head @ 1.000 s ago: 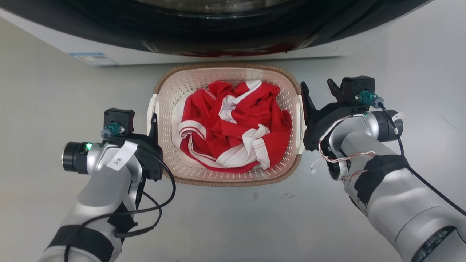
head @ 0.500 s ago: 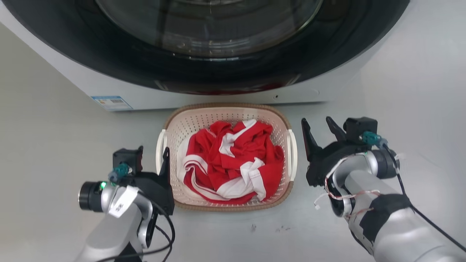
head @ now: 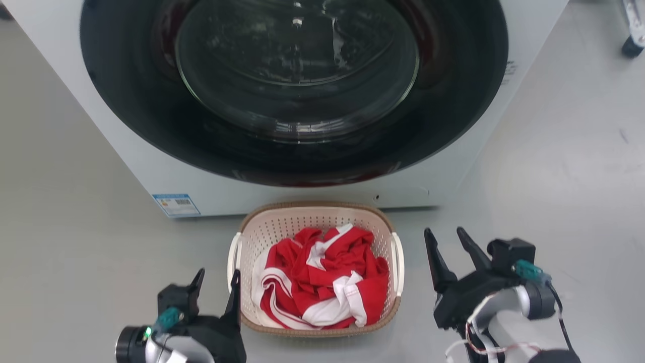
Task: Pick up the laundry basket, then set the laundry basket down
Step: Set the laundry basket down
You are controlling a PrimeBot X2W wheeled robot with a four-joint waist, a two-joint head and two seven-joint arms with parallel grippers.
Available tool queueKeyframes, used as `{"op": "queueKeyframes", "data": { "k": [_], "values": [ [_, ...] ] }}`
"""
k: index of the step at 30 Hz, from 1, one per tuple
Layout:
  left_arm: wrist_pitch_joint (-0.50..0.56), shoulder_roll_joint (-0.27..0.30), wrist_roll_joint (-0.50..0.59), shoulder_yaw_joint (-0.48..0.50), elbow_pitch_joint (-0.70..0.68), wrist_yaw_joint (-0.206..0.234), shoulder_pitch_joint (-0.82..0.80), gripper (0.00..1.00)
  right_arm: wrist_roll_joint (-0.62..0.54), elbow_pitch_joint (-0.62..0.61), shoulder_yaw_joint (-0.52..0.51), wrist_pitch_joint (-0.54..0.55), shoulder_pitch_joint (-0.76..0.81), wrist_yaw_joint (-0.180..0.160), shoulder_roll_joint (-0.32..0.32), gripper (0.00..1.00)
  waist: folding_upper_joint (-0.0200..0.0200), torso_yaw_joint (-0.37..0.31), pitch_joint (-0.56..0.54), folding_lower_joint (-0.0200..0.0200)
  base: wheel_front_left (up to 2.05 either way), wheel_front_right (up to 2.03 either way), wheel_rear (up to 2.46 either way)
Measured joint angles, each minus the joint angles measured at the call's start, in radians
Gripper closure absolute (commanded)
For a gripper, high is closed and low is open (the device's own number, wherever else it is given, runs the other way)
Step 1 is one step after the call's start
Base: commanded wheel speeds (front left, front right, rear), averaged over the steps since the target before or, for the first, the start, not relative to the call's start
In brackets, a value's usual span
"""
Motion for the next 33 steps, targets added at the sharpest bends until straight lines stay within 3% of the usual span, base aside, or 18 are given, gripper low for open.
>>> {"op": "queueKeyframes", "data": {
  "k": [6,17,33],
  "values": [
    [0.000,0.025,0.054,0.064,-0.128,0.007,0.149,0.00,-0.085,-0.106,-0.098,0.000,0.152,0.000,-0.002,0.00,0.0000,-0.002,-0.085,0.0000,0.00,0.00,0.00],
    [0.000,0.029,0.185,0.268,-0.318,0.007,0.357,0.00,-0.252,-0.303,-0.257,0.000,0.369,-0.003,0.003,0.00,0.0000,-0.017,-0.192,0.0000,0.00,0.00,0.00],
    [0.000,-0.029,0.323,0.355,-0.548,0.007,0.529,0.00,-0.421,-0.520,-0.405,0.000,0.568,-0.003,0.049,0.00,0.0002,-0.043,-0.242,0.0002,0.00,0.00,0.00]
  ]
}}
